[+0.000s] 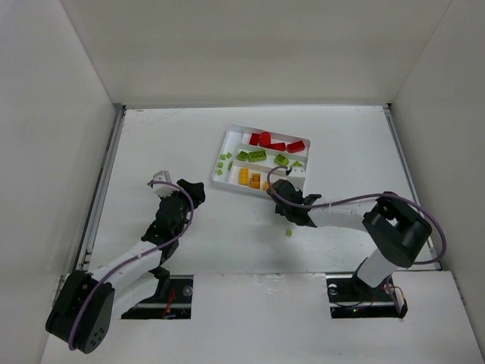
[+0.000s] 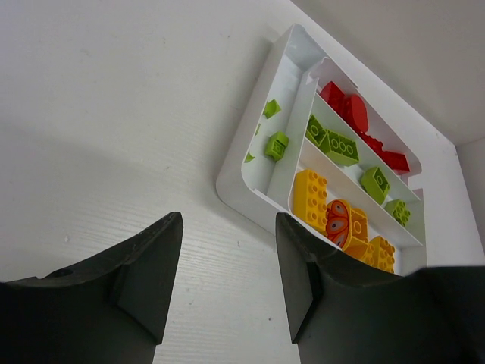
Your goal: Sort the legos into containers by color
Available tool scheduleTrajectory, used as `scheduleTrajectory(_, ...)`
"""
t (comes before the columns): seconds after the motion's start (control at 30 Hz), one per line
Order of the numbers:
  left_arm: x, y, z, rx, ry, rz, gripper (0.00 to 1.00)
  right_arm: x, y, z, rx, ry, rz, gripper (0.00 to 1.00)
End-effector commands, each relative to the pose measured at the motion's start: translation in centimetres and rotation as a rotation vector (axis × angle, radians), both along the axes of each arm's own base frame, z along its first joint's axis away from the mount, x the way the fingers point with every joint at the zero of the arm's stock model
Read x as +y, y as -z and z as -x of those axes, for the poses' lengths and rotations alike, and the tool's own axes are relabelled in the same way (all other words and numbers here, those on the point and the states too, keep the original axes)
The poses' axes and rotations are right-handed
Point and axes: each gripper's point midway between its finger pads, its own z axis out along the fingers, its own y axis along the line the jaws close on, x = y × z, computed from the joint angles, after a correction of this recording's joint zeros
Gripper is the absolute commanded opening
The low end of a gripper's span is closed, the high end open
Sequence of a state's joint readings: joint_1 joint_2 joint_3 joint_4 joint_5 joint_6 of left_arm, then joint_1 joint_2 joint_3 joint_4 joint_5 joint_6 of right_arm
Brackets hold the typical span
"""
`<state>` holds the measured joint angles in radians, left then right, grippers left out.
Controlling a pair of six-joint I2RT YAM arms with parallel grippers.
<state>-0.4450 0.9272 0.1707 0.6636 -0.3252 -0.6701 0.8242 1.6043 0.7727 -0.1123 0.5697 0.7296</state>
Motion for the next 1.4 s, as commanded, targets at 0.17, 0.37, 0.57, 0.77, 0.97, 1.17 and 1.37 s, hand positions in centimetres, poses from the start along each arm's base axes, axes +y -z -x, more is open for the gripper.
scheduleTrajectory(0.17,-0.4,-2.0,-0.7,-0.056,0.004,0.026,0.50,1.2,-1.2,-2.7,-0.071,0.019,-0.015,0.35)
scheduleTrajectory(0.37,-0.7,-1.8,-0.7,-0.049,0.010,0.023,0.50,1.2,-1.2,-2.7,-0.073,0.019,-0.014,0.19)
scheduleTrajectory(0.57,-0.5,-1.8,-0.8,-0.051,0.004,0.023,0.50,3.3,-7.1,-2.8,-0.162,-0.029,-0.106,0.18)
scheduleTrajectory(0.77,0.3,-1.1,-1.0,-0.026,-0.026,0.022,0.55,10.3,-11.5,-5.6,-0.210,-0.160,-0.242,0.18)
scheduleTrajectory(0.97,1.3,-0.7,-1.1,-0.010,-0.056,0.018,0.56,16.7,-13.8,-10.7,-0.288,-0.207,-0.320,0.19)
scheduleTrajectory(1.17,1.5,-0.8,-1.1,-0.015,-0.063,0.016,0.56,19.7,-13.1,-14.0,-0.289,-0.201,-0.305,0.19)
scheduleTrajectory(1.37,1.7,-0.5,-1.2,-0.005,-0.076,0.005,0.57,20.9,-11.5,-15.2,-0.265,-0.183,-0.308,0.36)
